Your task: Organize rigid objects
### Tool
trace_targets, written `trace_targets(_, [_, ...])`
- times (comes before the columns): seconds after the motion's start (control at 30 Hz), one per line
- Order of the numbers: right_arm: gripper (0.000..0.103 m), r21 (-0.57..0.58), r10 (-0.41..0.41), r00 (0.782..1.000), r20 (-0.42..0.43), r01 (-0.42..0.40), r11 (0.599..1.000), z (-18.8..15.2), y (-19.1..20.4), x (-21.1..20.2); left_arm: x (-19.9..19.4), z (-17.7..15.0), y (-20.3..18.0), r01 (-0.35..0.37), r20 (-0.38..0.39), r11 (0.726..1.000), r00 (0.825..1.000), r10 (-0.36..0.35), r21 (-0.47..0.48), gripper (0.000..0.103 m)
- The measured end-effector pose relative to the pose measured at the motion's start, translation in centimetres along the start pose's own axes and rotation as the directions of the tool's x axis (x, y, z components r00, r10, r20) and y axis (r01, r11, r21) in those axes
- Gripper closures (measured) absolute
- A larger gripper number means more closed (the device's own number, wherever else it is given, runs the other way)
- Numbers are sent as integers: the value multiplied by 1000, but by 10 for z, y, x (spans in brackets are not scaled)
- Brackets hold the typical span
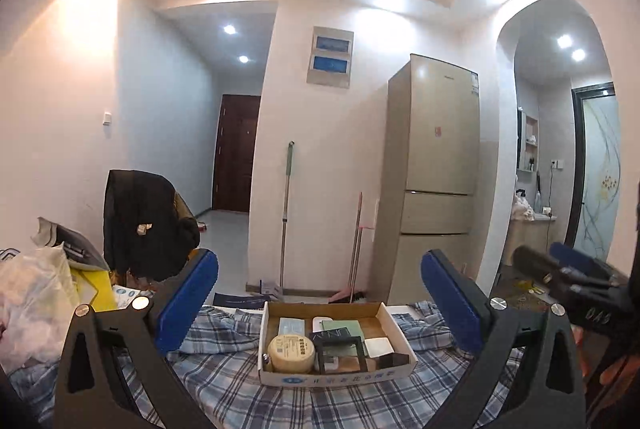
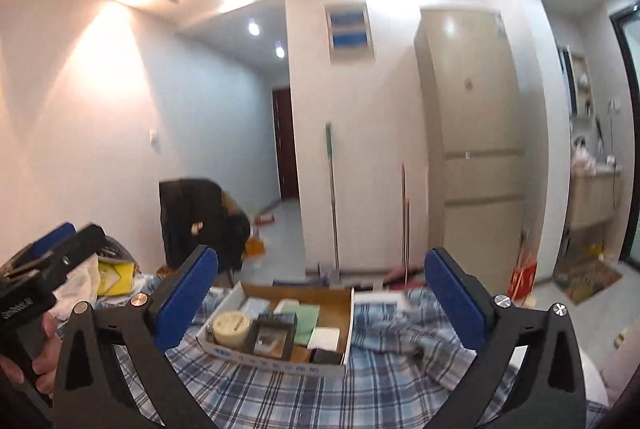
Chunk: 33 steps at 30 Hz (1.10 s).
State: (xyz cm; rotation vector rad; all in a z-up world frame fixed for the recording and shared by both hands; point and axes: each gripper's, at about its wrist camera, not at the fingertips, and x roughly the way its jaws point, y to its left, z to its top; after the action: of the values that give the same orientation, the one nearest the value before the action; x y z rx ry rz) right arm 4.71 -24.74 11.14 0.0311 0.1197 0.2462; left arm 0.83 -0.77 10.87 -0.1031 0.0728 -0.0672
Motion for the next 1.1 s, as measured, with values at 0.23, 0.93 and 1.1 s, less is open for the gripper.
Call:
trace_targets(0.23, [0,-22,-27,999,29,27,999,-31,5,-18,-28,-30,-2,-37,38,998,999,35,50,0])
trace_targets(0.93, [0,-84,-102,988,117,112,990,-92,4,-29,-9,-91,-13,-57,-24,990,998,61,132,0])
trace_targets(1.1, [0,-95,-91,987,135,104,990,-91,6,-34,-8,-90,-9,-45,-37,993,998,50,112,0])
